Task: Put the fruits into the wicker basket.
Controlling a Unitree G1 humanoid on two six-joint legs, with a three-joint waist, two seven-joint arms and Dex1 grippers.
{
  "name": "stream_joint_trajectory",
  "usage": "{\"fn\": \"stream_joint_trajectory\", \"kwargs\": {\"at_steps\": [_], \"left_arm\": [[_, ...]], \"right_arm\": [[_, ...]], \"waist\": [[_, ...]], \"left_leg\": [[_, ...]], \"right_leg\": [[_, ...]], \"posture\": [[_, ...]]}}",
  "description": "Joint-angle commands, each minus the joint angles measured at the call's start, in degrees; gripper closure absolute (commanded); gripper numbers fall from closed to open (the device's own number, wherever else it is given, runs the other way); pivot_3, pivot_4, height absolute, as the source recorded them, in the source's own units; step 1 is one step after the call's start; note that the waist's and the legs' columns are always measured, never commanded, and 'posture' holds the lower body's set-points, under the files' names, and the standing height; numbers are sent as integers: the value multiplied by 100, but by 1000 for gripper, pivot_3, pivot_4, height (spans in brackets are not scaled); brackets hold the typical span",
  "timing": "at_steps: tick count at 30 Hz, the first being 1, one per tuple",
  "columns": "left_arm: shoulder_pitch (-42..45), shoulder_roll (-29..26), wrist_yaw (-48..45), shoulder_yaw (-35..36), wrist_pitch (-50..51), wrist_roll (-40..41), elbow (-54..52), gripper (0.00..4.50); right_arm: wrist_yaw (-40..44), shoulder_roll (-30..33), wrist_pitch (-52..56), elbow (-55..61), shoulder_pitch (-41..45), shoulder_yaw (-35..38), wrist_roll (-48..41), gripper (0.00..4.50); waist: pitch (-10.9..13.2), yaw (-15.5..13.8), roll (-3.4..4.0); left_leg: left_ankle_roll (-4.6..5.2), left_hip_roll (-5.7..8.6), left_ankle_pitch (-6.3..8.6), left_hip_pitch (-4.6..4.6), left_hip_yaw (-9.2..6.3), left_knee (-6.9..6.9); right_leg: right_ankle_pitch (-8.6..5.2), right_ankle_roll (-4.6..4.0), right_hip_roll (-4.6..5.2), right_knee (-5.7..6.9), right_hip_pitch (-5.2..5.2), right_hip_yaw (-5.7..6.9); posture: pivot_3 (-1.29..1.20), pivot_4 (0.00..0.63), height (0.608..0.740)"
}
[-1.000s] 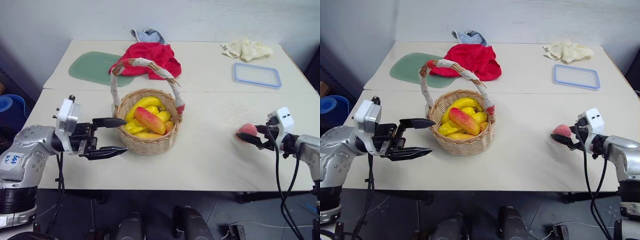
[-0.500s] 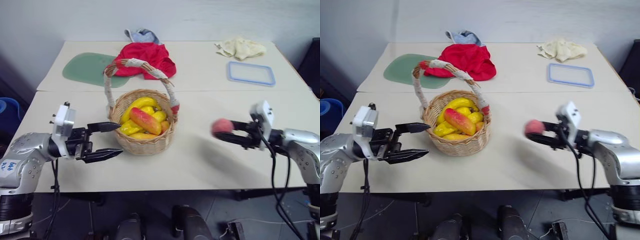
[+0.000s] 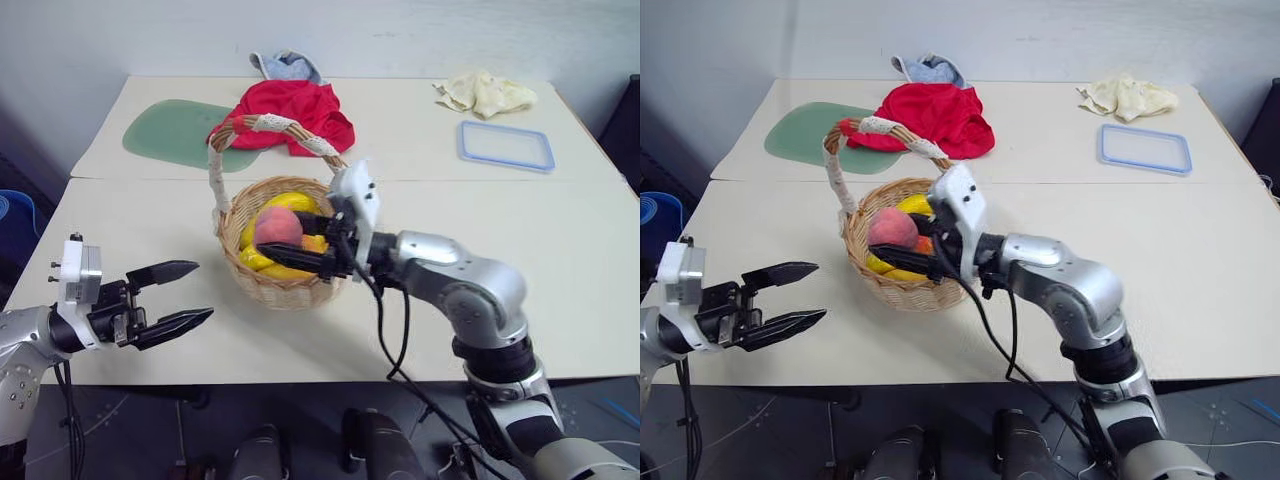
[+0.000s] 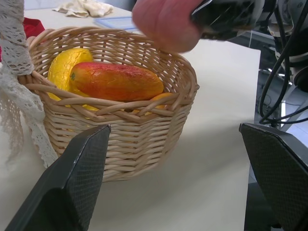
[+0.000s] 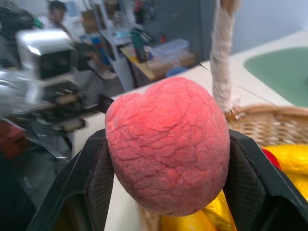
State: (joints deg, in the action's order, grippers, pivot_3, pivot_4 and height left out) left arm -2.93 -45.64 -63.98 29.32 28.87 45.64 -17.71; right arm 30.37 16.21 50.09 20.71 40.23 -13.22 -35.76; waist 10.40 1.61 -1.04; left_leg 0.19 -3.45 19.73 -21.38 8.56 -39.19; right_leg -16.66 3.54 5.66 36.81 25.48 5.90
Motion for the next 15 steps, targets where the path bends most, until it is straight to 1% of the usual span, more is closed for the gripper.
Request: {"fn": "stream_joint_trajectory", "kwargs": {"at_steps": [1, 3, 4, 8, 11, 13, 15], "left_arm": [[23, 16, 176, 314, -6, 257, -221, 0], [144, 40, 287, 320, 70, 408, -167, 0], [245, 44, 347, 298, 125, 499, -130, 0], [359, 52, 420, 241, 230, 626, -112, 0], [278, 61, 362, 158, 212, 564, -121, 0], [351, 77, 374, 58, 199, 552, -126, 0], [463, 56, 384, -17, 198, 559, -117, 0]], "right_arm": [[222, 118, -327, 86, -100, -90, 226, 898], [456, 52, -463, 117, -204, 51, 35, 184], [734, 124, -601, 167, -343, 134, -77, 52], [1721, 595, -1365, 364, -959, 323, -118, 52], [2045, 1007, -1509, 680, -1523, 755, -369, 52], [2165, 1392, -1458, 833, -1912, 1286, -612, 52], [2223, 1699, -1558, 688, -2026, 1628, -576, 52]], "waist": [[-1, 3, -2], [-1, 10, -2], [-1, 10, -3], [-2, 4, -3], [-2, 0, -3], [-2, -6, -4], [-1, -11, -4]], "left_leg": [[1, 1, -1, 0, 0, 0], [1, -1, -2, 0, 2, 0], [1, -1, -2, 1, 3, 0], [-1, -6, -1, 8, 1, 3], [2, -5, 1, 6, 4, 4], [2, -4, 1, 6, 6, 4], [2, -4, 1, 9, 6, 3]], "right_leg": [[0, 0, 0, -2, -1, 0], [0, 0, -2, -4, -1, -2], [0, 0, -2, -2, -1, -1], [0, 0, -10, 4, -2, 0], [0, 0, -11, -2, -3, 1], [0, 0, -11, -5, -3, 2], [0, 0, -11, -24, -6, 2]], "posture": [[0, 150, 740], [0, 150, 740], [0, 150, 740], [0, 150, 740], [0, 150, 740], [0, 150, 740], [0, 150, 740]]}}
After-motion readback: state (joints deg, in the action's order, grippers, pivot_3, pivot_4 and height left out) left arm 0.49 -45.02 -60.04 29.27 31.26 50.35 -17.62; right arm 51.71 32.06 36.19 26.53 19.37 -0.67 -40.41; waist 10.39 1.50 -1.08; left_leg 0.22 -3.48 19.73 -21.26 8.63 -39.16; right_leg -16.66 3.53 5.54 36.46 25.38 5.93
